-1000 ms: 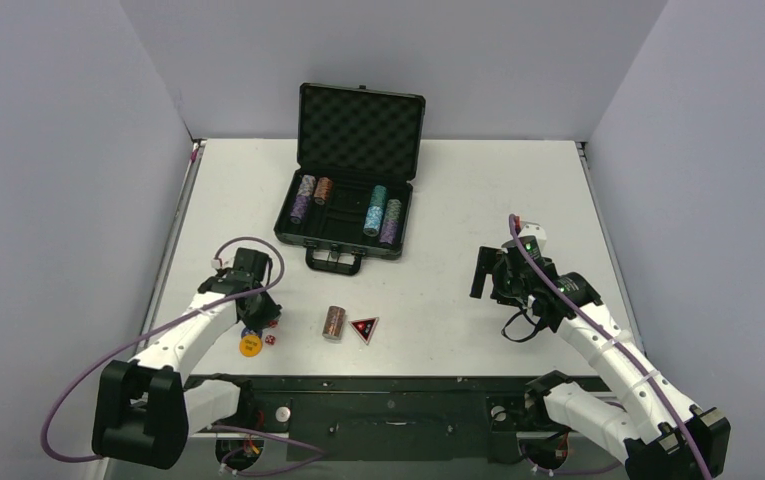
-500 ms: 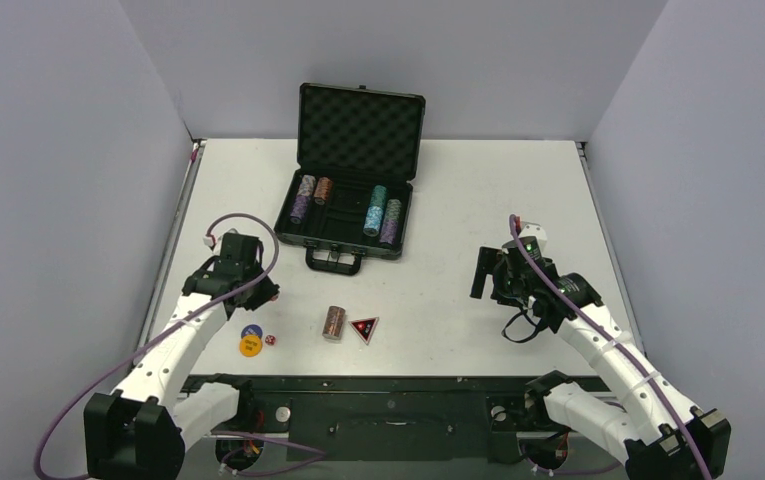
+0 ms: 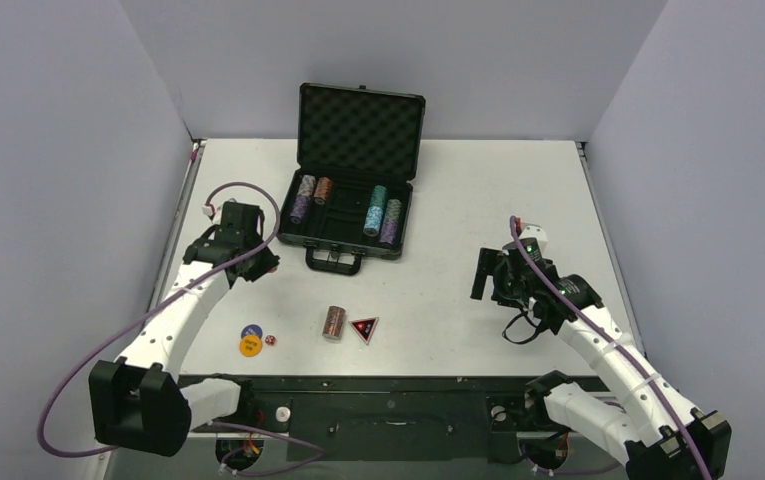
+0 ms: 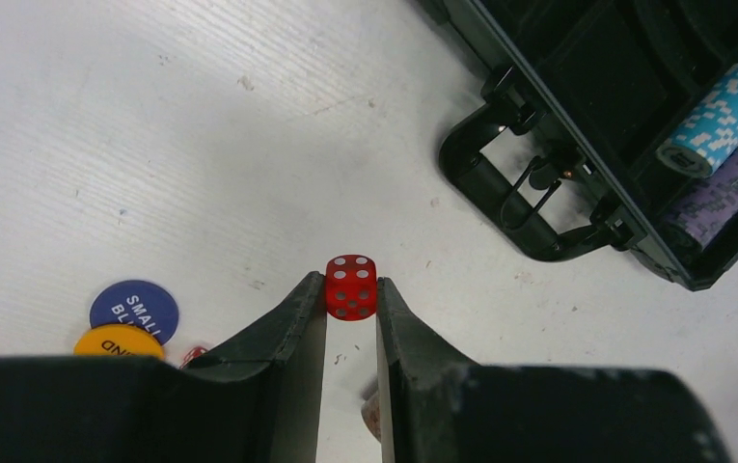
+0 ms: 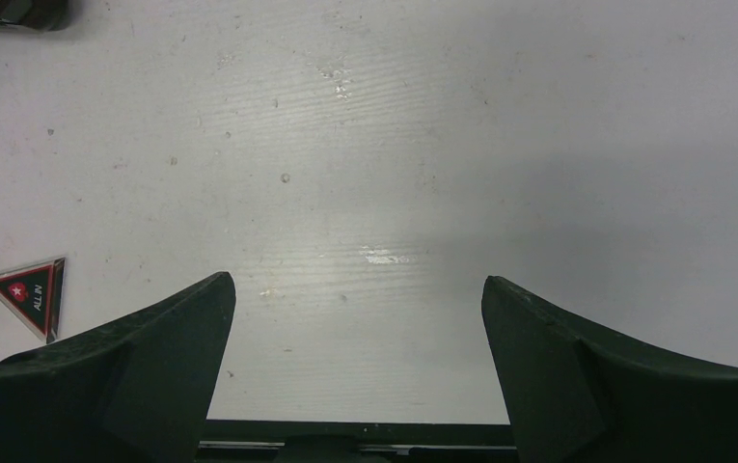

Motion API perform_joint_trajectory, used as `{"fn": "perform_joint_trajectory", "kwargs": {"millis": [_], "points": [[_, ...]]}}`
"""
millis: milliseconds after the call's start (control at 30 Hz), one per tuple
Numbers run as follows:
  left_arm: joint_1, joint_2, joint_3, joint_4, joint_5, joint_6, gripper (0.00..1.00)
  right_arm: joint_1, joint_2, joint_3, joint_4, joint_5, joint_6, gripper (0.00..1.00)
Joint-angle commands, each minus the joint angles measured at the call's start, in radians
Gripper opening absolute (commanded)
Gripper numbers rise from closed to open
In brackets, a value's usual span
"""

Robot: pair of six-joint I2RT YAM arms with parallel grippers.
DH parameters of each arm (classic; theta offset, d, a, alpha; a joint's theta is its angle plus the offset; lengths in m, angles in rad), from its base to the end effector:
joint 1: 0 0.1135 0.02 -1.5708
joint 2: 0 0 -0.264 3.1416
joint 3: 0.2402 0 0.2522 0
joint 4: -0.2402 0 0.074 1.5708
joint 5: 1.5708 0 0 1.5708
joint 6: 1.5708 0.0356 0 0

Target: Pack up texas hold em set

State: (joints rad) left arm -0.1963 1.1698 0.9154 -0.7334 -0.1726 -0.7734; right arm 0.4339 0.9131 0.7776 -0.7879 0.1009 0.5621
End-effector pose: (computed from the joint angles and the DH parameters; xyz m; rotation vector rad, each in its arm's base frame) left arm 0.2260 -0.0387 0.2619 -0.7870 2.4195 -0.1610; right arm 0.1607 0.0705 0.2615 0.2033 2.5031 0.2910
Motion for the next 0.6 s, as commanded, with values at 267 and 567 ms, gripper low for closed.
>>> {"fn": "perform_joint_trajectory", "kwargs": {"millis": [267,567], "points": [[0.027,0.193,0.206,0.086,-0.026,0.011,0.00,0.008,-0.020,-0.007,0.010,0.029,0.010,0.95],[0.037,0.378,0.303,0.182,-0.020,-0.010,0.00,0.008,-0.026,-0.003,0.001,0.040,0.004,0.95]]}}
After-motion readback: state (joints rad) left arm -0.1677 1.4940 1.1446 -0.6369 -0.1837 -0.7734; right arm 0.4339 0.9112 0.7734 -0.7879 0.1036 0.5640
